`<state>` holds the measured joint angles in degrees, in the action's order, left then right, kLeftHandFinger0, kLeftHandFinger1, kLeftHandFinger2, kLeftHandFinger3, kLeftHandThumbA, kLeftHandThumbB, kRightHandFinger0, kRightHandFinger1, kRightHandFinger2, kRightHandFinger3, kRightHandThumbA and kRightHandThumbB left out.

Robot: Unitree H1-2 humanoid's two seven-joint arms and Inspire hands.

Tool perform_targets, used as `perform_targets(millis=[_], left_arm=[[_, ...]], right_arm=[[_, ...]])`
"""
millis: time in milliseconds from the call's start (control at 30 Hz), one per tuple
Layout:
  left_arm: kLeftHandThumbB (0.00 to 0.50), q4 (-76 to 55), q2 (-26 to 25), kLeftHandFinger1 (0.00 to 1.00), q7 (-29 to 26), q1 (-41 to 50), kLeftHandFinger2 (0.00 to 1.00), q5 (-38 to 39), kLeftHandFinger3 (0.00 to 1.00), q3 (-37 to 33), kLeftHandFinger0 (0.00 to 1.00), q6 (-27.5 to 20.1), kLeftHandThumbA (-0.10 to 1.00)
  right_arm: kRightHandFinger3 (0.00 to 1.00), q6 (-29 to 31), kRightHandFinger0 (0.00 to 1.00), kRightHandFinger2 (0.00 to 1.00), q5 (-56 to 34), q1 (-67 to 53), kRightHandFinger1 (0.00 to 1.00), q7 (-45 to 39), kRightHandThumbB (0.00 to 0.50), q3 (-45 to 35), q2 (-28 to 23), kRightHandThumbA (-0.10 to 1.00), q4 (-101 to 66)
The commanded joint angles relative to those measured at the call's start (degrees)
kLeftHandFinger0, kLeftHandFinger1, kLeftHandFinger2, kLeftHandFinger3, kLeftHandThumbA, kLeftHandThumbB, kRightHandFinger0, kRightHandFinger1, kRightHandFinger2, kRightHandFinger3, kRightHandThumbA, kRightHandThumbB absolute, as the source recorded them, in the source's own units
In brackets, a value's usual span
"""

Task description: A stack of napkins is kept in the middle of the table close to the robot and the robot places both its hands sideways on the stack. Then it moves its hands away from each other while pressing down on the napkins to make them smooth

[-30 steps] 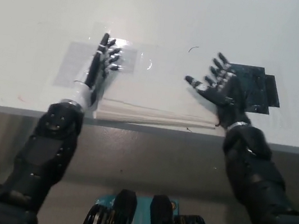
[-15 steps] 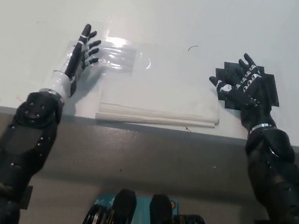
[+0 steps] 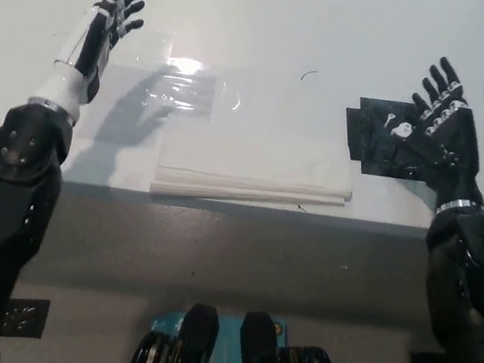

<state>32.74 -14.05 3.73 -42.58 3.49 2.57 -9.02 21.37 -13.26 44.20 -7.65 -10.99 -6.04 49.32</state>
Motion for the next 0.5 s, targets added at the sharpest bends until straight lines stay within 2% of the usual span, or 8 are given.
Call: perform_targets(millis=[0,67,100,167,233,367,400,467], left_arm=[[0.294,-43.4,-2.3,1.0,3.4,9.7,1.0,-2.2,1.0,-2.5,1.0,8.0,1.0],[0.266,-52.8,-2.1,1.0,4.0,14.9,1.0,-2.6,1.0,-3.3,1.0,8.7,1.0],[0.285,-56.4,-2.1,1.0,4.2,17.0,1.0,-3.1,1.0,-3.4,1.0,9.3,1.0],[0.25,-62.9,-1.0,1.0,4.2,23.0,1.0,-2.7,1.0,-4.0,1.0,5.4,1.0],[0.258,-67.3,-0.3,1.0,4.0,27.8,1.0,-3.7,1.0,-4.2,1.0,4.5,1.0],[0.223,-75.9,0.8,1.0,4.0,43.8,1.0,-4.0,1.0,-4.5,1.0,-0.4,1.0],[0.211,-76.1,1.3,1.0,3.7,45.9,1.0,-4.5,1.0,-4.4,1.0,-1.8,1.0],[0.189,-74.0,3.1,1.0,2.7,54.7,1.0,-6.7,1.0,-4.1,1.0,-8.2,1.0]], right_arm=[[1.0,-10.2,1.0,1.0,3.3,-8.9,1.0,1.4,0.255,2.9,-0.7,1.0,-50.7],[1.0,-12.5,1.0,1.0,3.4,-14.1,1.0,1.2,0.281,3.4,-0.6,1.0,-62.3],[1.0,-12.4,1.0,1.0,3.4,-16.1,1.0,0.7,0.288,3.7,-0.7,1.0,-65.9],[1.0,-13.7,1.0,1.0,3.1,-22.0,1.0,0.0,0.324,4.2,-1.1,1.0,-76.4],[1.0,-15.7,1.0,1.0,3.0,-27.3,1.0,-0.1,0.331,5.0,-0.9,1.0,-84.2],[1.0,-4.2,1.0,1.0,2.4,-45.3,1.0,-4.8,0.268,8.6,-1.4,1.0,-89.2],[1.0,-3.3,1.0,1.0,2.5,-47.2,1.0,-5.2,0.26,8.9,-1.4,1.0,-89.4],[1.0,1.2,1.0,1.0,2.8,-54.5,1.0,-5.7,0.236,10.9,-0.1,1.0,-88.4]])
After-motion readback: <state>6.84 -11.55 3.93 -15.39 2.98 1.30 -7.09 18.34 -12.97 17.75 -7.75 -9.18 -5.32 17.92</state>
